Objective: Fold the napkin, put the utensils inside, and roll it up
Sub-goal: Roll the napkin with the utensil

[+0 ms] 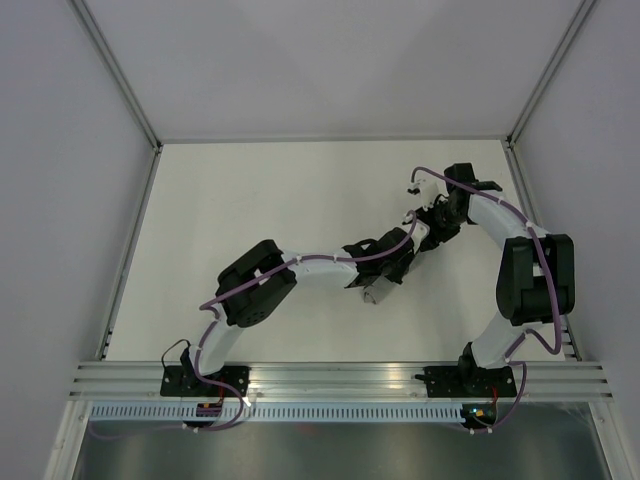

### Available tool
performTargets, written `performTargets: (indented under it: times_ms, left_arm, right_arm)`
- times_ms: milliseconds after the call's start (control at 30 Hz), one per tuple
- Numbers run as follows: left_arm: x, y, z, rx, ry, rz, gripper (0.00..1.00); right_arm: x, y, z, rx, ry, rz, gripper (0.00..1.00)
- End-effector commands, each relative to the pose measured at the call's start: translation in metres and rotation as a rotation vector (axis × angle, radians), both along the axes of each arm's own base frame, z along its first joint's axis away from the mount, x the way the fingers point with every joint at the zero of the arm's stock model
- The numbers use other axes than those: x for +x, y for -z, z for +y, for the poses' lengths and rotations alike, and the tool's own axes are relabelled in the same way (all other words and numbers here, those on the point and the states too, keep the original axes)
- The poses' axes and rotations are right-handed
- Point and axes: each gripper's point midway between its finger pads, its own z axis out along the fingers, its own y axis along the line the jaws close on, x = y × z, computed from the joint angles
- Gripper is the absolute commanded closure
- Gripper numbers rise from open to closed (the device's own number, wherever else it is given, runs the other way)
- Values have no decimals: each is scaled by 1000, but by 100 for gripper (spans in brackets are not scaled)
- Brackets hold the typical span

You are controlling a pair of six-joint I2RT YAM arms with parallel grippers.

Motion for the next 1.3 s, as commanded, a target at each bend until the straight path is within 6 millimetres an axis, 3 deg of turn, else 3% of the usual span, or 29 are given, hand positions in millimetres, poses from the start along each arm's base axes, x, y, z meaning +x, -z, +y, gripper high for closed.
performTargets:
  times_ms: [0, 233, 433, 667, 1033, 1267]
  left_arm:
    - [-41, 82, 44, 201, -65, 244, 76]
    - [-42, 88, 45, 202, -98, 268, 75]
    - [-44, 86, 45, 196, -104, 278, 73]
    - [-44, 79, 39, 171, -106, 291, 62]
    - [-34, 64, 19, 118, -128, 284, 49]
    - [-22, 53, 12, 89, -147, 263, 44]
  right_arm:
    - [-12, -1, -11, -49, 55, 23, 47]
    - [-31, 18, -10, -37, 53, 88, 55]
    - [-27, 35, -5, -16, 68, 126, 59]
    - [-7, 46, -2, -9, 67, 125, 60]
    - [35, 43, 4, 17, 85, 90, 60]
    - [50, 40, 11, 31, 82, 78, 60]
